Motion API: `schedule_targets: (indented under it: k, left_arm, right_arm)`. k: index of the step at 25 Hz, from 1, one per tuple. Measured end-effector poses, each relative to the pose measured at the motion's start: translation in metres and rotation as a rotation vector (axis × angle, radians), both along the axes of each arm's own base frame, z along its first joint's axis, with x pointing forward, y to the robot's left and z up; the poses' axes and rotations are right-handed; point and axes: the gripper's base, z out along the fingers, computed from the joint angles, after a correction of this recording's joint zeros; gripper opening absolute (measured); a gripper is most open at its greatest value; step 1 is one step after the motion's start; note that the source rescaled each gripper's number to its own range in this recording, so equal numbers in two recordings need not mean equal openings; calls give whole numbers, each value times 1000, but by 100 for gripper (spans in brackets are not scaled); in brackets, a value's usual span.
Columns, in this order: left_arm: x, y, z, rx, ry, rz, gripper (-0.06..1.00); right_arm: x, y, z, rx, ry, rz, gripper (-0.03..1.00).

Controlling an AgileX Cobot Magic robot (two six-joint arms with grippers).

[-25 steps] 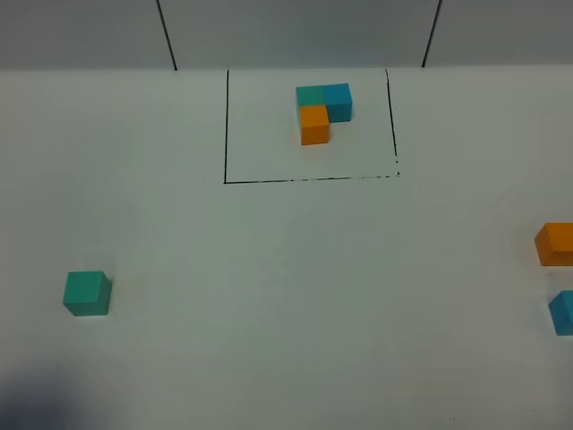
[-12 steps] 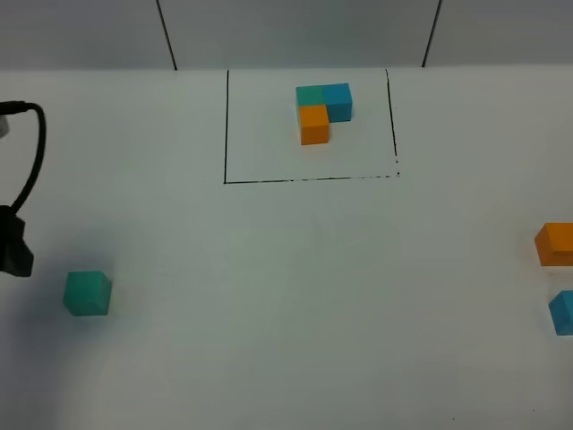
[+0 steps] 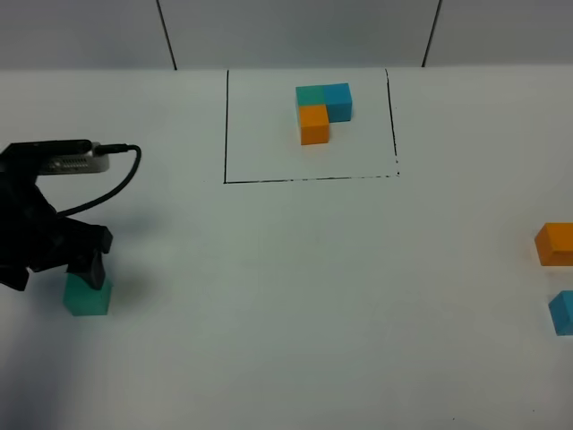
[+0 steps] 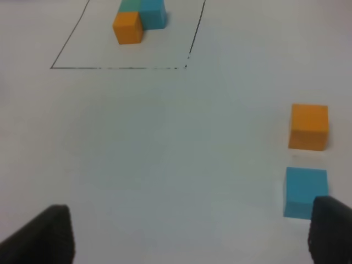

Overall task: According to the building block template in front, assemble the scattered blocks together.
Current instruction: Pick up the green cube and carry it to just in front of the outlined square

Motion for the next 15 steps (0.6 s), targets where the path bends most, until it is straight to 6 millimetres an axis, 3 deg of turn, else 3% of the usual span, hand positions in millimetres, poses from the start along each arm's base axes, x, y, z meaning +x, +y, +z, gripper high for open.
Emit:
schedule_targets:
  k: [6,15]
  left_arm:
    - [7,-10,-29,37,64,5,78]
    - [4,-9,-46,41,47,50,78]
  right_arm:
    - [0,0,0,0,0,0,73]
    - [0,0,0,0,0,0,73]
